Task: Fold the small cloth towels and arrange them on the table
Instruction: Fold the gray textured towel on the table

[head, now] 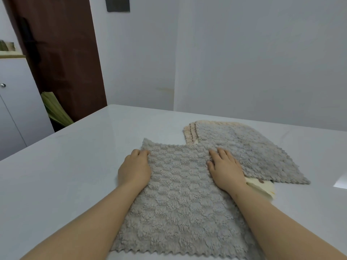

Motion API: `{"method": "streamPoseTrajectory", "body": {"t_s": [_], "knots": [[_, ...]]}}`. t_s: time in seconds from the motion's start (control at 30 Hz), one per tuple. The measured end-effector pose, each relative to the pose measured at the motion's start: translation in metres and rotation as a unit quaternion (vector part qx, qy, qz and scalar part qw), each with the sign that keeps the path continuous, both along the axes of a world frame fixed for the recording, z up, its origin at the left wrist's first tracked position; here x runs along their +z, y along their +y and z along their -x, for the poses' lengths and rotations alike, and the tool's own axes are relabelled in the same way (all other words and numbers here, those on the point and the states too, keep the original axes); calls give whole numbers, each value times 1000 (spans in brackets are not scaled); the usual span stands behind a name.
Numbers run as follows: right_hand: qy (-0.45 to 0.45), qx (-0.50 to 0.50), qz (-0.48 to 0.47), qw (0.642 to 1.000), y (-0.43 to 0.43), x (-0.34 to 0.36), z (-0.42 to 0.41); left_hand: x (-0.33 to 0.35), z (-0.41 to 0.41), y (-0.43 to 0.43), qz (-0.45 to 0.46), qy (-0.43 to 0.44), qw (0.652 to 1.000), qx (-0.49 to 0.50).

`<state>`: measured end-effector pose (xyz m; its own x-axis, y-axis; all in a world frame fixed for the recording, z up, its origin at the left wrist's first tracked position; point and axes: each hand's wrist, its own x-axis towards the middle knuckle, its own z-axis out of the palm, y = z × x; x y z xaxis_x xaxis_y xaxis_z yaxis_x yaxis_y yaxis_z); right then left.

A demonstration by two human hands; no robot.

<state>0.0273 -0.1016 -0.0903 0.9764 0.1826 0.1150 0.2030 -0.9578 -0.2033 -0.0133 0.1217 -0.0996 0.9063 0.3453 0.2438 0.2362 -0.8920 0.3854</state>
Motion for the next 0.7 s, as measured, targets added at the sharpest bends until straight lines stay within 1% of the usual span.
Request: {"method": "streamPoseTrajectory", "body": {"t_s": [0.1,0.17,0.23,0.27,0.33,0.37,0.4,0.43,0.47,0.5,0.53,0.6,0.63,0.7], "knots": [[-10,0,-7,1000,0,-2,-11,2,-10,0,-25,16,1000,-5],[-39,-6,-15,999,1,-3,-11,0,-13,0,-52,17,998,13],[-99,-17,-29,995,2,-3,-7,1,-9,-2,-96,-19,995,37],[-126,-31,-44,991,3,-3,-4,4,-6,-4,-122,-63,990,28],[-173,-83,-104,976,2,-1,3,5,0,-8,-162,-140,976,-49],[-196,-112,-140,964,-1,0,6,4,3,-9,-162,-153,969,-110],[-216,-126,-170,953,-5,1,9,4,8,-9,-131,-134,966,-176],[-233,-117,-181,948,-9,1,14,4,13,-7,-92,-105,963,-232],[-248,-88,-175,949,-15,-1,19,2,17,-1,-75,-70,955,-278],[-251,-49,-165,953,-22,-3,25,2,22,6,-79,-59,944,-313],[-235,-7,-157,959,-28,-6,33,2,29,12,-87,-68,936,-333],[-188,66,-143,969,-40,-10,50,4,47,18,-89,-97,934,-333],[-166,94,-137,972,-44,-12,59,6,58,18,-73,-98,937,-328],[-140,128,-129,973,-49,-16,71,7,77,15,-12,-86,945,-315]]}}
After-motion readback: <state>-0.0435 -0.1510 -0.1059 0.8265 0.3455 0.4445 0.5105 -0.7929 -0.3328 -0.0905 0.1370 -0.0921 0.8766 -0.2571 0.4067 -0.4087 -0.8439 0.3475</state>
